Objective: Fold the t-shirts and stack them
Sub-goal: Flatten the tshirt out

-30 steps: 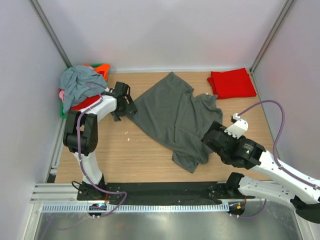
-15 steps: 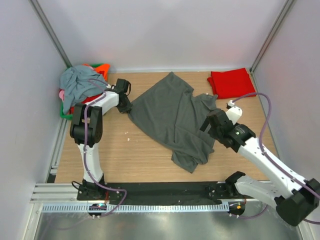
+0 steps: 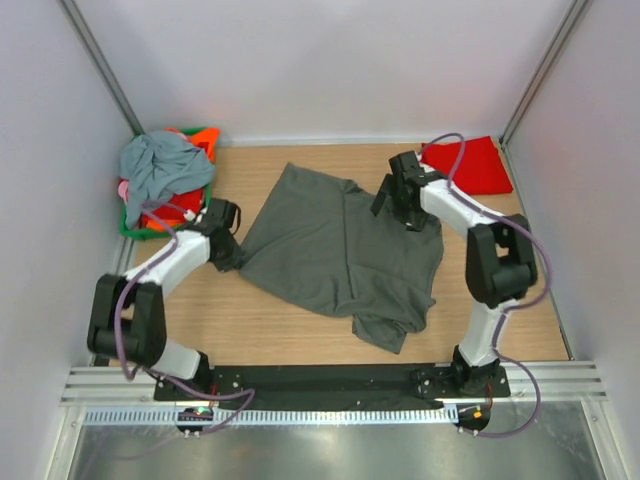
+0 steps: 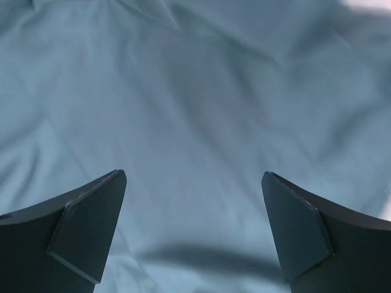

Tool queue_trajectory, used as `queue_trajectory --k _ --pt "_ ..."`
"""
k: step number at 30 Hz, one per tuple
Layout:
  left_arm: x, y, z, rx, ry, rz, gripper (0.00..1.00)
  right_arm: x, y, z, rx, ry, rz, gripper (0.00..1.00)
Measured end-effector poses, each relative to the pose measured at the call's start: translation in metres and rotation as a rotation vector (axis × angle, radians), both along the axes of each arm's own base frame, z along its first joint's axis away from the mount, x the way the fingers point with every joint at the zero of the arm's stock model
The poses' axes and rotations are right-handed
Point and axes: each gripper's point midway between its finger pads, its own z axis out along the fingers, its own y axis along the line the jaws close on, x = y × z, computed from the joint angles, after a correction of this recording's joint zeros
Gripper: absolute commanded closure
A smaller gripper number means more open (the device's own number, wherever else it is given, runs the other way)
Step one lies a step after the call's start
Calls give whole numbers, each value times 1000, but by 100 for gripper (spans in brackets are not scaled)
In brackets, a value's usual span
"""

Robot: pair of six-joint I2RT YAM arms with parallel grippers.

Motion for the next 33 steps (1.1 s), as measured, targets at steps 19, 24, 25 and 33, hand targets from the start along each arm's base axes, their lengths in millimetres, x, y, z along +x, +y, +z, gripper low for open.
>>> queue_trajectory --k 19,24,25,33 --pt "-93 31 50 -30 -165 154 98 158 89 -42 76 -21 257 0" --pt "-99 35 47 -12 -138 161 30 169 102 -39 108 -57 322 0" --pt "-100 34 49 -19 -142 165 25 169 102 -40 108 -57 332 0" --pt "-86 25 118 -62 -290 70 12 158 84 -21 102 -72 374 0"
